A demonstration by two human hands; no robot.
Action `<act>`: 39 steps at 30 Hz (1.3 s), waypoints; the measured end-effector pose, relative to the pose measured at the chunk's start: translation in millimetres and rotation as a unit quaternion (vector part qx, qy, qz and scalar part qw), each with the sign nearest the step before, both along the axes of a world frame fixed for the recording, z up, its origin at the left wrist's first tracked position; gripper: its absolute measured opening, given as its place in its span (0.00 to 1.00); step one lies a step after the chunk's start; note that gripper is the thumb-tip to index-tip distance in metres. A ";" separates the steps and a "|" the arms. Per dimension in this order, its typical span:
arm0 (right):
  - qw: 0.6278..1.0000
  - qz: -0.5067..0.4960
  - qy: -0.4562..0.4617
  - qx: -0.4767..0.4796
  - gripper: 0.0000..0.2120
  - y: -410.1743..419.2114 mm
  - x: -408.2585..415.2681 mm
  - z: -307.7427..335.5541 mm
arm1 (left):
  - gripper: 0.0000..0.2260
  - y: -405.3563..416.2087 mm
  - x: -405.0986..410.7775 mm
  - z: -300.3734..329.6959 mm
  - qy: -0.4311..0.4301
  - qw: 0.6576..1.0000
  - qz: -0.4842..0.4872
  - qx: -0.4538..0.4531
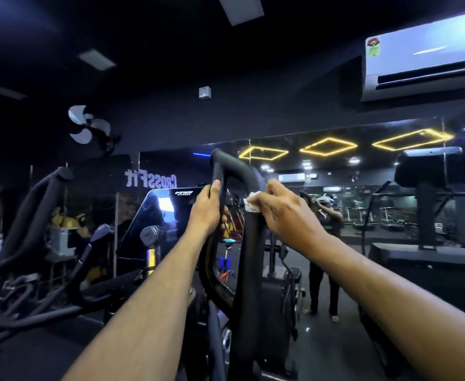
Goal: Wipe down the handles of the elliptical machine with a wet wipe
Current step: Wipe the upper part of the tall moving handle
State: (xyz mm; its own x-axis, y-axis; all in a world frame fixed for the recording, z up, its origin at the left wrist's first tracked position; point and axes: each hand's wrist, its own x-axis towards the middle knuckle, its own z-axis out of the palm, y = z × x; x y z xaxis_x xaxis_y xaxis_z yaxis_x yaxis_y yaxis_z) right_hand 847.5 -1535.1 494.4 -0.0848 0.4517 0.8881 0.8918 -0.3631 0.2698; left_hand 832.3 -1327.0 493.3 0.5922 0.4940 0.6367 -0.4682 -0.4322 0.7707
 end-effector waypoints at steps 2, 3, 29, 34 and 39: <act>1.000 0.006 -0.007 -0.014 0.09 -3.9 4.1 3.5 | 0.18 -0.5 0.2 -0.2 0.007 1.000 0.014 0.006; 1.000 0.011 -0.012 -0.014 0.09 -3.5 7.5 12.9 | 0.18 -1.2 -0.8 0.8 0.009 1.000 0.022 0.008; 0.998 0.006 -0.058 -0.022 0.08 -11.9 30.4 24.2 | 0.17 5.7 11.3 1.5 -0.010 0.999 0.020 0.033; 0.998 0.003 -0.057 -0.002 0.08 6.1 15.0 12.4 | 0.17 4.4 9.3 0.1 -0.012 1.000 0.015 0.023; 0.994 0.009 -0.088 -0.062 0.10 -15.3 27.6 1.8 | 0.17 4.6 11.6 1.2 -0.016 1.000 0.019 0.018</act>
